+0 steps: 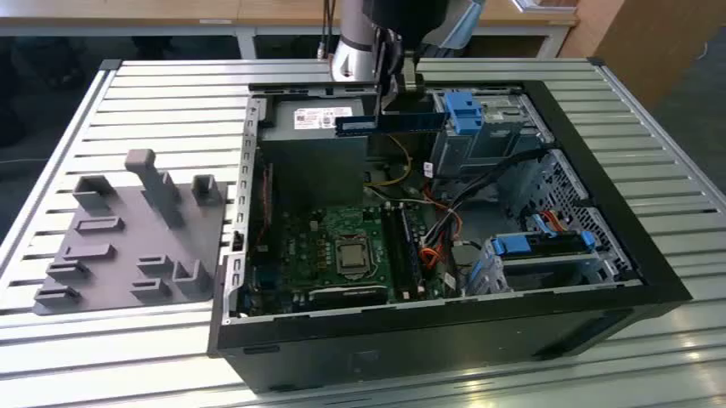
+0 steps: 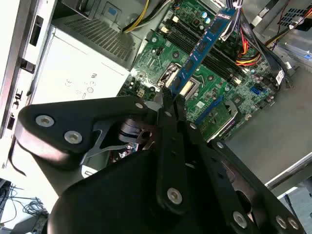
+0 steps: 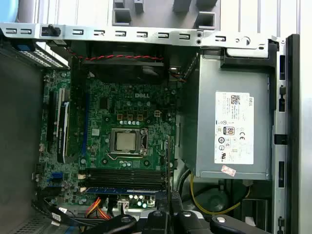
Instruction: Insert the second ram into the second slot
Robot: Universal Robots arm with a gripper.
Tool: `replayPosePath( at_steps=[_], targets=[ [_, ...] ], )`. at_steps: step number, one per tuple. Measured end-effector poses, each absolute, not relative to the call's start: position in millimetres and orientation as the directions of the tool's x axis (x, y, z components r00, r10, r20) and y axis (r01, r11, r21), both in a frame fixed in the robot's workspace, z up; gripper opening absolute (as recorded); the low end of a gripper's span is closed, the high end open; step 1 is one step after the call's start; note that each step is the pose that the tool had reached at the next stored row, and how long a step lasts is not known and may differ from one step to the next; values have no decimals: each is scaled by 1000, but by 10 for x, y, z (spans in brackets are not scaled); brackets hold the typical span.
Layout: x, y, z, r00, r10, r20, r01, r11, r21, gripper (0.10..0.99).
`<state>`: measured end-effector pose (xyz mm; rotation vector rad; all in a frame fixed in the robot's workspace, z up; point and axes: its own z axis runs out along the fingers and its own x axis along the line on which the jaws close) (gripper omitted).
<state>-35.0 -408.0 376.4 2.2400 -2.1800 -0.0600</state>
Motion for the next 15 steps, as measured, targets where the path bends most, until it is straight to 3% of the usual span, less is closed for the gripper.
replayPosePath(
  at_steps=[15],
  targets=[
    [-349,-4117,3765,27,-1000,-13,-999,-27,38,137]
  ],
)
